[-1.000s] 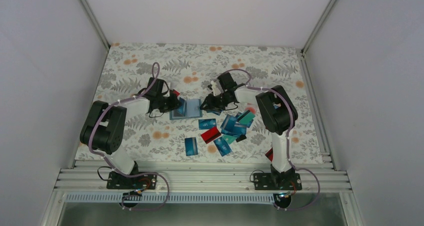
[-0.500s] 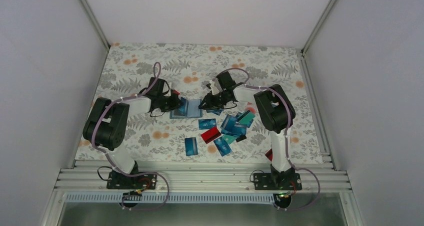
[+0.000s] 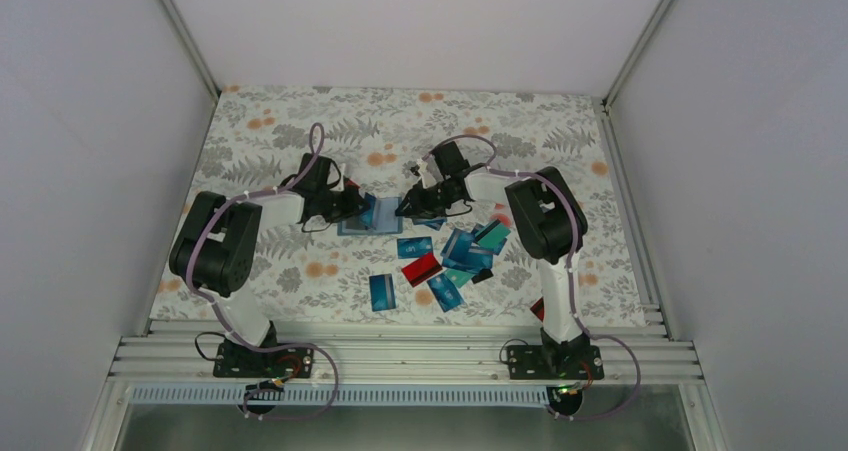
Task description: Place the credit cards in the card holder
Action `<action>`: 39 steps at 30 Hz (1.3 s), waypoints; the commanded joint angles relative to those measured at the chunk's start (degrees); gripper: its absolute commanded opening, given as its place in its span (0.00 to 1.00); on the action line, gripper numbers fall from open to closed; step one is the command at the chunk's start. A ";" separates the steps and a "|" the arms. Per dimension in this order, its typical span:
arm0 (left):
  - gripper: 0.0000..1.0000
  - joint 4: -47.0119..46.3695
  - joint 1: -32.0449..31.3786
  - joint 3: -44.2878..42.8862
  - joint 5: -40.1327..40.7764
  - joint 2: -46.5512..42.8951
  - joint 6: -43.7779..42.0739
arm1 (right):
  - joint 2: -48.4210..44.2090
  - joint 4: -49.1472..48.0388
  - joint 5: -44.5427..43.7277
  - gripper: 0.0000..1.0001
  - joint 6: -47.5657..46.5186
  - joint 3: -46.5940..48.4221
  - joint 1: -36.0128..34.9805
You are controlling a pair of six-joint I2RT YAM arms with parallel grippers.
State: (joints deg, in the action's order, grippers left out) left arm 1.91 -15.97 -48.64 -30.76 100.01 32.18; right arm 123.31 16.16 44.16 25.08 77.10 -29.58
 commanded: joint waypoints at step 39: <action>0.02 -7.31 -1.43 -0.68 -9.25 9.88 7.00 | 5.90 -0.51 -0.44 0.10 -1.77 -1.24 -0.44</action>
State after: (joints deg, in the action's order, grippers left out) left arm -6.68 -15.81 -49.34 -37.39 106.43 39.68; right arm 124.84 14.46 46.87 24.73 76.82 -28.80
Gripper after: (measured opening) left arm 0.026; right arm 0.101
